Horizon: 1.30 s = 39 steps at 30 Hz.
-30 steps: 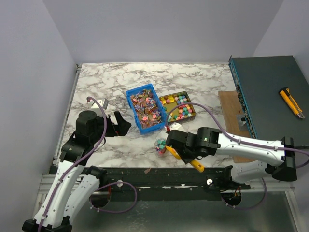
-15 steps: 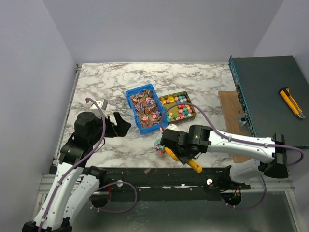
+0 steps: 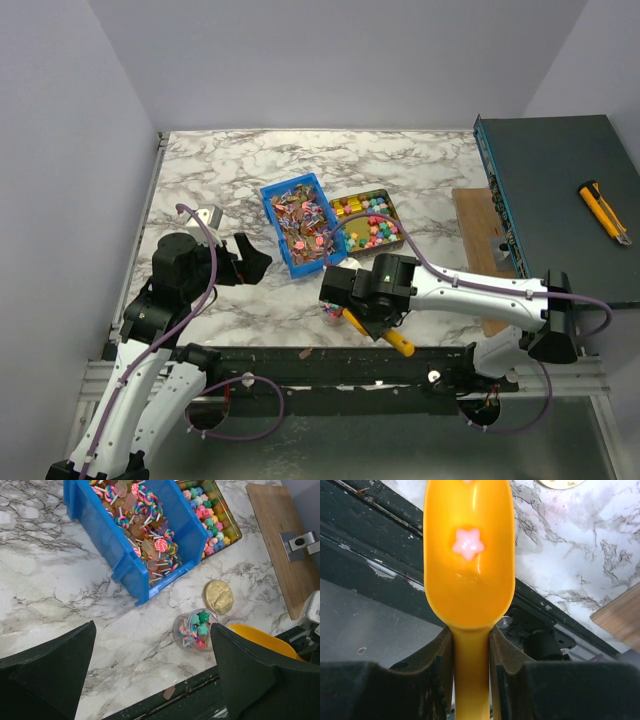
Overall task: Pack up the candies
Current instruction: Place the fake candies in the packing bottle.
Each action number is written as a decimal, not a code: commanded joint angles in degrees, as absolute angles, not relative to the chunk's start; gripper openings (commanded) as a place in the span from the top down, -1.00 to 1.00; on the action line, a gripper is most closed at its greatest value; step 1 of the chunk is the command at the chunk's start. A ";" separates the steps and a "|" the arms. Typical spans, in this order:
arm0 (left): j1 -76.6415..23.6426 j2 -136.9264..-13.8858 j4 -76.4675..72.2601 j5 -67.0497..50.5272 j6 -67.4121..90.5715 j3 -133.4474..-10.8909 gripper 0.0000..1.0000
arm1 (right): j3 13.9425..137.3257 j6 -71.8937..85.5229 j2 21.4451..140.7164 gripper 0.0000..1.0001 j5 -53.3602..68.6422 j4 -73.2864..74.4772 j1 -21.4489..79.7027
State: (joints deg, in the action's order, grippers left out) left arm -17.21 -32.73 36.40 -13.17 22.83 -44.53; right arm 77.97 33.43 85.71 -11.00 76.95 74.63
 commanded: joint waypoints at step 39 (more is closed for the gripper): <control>-18.24 -31.30 36.85 -14.24 22.32 -44.17 -0.98 | 79.09 32.95 89.05 0.99 -13.55 72.22 72.58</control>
State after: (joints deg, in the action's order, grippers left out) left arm -18.02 -31.77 36.40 -13.85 22.81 -44.53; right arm 82.30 33.43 90.54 -14.04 76.93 73.21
